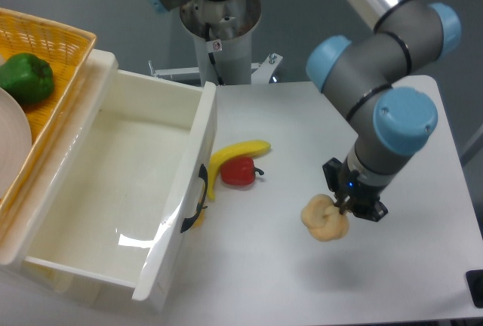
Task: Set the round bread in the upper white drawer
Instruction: 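Lift the held round bread roll and move it toward the white drawer, then carry the bread roll over the drawer wall and lower it inside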
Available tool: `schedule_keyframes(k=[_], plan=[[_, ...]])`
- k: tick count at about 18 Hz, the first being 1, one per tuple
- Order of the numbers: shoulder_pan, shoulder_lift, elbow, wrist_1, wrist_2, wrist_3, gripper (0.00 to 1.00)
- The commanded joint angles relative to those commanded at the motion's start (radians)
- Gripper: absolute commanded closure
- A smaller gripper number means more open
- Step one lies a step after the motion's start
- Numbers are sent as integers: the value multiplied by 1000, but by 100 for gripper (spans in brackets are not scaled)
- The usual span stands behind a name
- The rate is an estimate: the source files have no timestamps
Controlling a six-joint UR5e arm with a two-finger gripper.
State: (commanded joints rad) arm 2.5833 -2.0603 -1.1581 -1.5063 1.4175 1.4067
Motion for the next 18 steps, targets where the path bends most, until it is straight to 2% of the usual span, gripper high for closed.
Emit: schedule_keyframes(k=[3,8,12,15,18], plan=[[-6,34,-2,-21,-47,-49,100],[-57,58,-3,-21,-75,-152,100],[-72,98,-23,-20,-149,-218,100],[-115,112,-25,-15,-187,-290,100],[-124,144,-32,-18,-225,-305,100]])
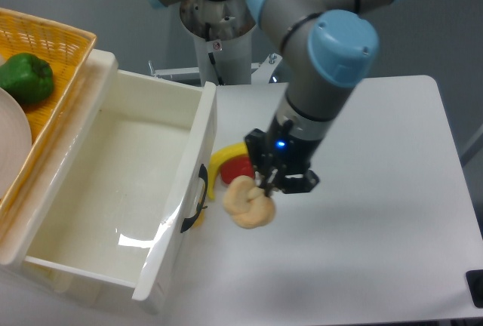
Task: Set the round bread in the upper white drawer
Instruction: 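Carry the bread roll over the drawer wall and lower it inside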
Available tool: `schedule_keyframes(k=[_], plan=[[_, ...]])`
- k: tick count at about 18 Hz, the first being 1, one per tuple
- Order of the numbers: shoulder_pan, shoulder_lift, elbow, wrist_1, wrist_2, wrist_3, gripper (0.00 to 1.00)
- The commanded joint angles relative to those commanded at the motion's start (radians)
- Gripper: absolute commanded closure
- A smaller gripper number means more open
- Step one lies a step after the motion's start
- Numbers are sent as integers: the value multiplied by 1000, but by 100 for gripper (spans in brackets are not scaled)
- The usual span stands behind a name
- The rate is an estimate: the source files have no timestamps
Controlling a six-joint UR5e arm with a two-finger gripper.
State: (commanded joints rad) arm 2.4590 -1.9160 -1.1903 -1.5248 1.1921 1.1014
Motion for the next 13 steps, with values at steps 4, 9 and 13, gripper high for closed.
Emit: schedule_keyframes(k=[4,9,13], plan=[[-20,34,-34,-2,-28,-26,100],[-74,69,-92,0,-28,-60,100],[-97,117,-141,-2,-29,-86,100]])
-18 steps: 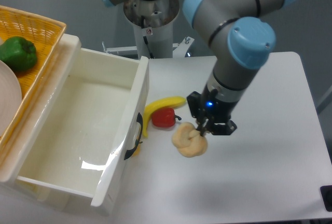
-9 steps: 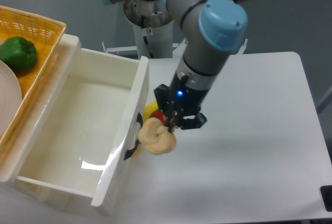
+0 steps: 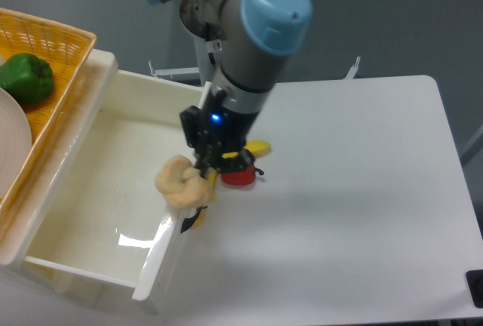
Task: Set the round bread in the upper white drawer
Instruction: 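Carry the bread roll over the drawer wall and lower it inside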
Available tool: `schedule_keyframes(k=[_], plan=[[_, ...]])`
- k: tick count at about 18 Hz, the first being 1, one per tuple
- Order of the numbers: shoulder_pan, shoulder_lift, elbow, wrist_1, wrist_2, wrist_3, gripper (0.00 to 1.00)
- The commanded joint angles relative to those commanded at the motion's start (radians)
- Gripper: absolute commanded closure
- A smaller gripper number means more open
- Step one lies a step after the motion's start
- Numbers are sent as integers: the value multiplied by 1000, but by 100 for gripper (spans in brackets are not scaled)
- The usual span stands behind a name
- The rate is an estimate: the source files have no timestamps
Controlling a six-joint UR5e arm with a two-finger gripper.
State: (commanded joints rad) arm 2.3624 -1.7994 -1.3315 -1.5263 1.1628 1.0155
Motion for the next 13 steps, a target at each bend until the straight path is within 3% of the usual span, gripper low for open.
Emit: schedule_keyframes(k=[10,13], plan=[[-37,11,-38,5,3,-5,99],[-43,6,-41,6,3,-5,91]])
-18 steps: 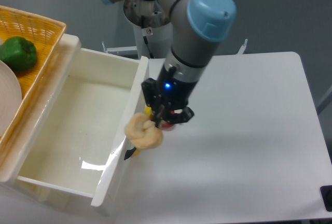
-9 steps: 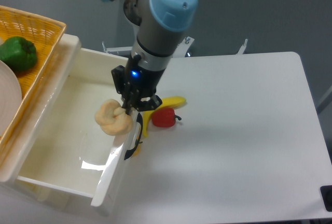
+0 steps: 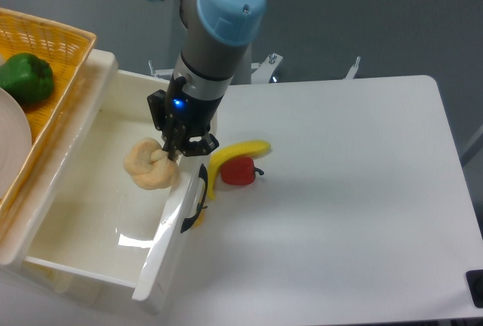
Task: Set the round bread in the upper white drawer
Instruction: 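Carry the bread roll over the drawer wall and lower it inside, then open the gripper to release the bread roll into the drawer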
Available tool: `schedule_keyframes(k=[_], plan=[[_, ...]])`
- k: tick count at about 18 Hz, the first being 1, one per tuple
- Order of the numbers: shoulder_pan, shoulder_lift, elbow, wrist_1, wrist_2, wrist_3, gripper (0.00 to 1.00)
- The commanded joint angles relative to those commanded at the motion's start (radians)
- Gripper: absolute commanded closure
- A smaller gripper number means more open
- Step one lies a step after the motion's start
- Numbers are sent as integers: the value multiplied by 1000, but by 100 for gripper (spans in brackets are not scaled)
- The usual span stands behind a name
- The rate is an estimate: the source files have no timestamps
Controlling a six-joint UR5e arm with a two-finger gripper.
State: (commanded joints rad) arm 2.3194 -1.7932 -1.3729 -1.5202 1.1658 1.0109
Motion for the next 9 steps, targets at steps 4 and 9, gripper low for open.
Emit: schedule_keyframes(k=[4,9], plan=[[-15,-2,-14,3,3,0,70],[-28,-8,-18,6,14,0,1]])
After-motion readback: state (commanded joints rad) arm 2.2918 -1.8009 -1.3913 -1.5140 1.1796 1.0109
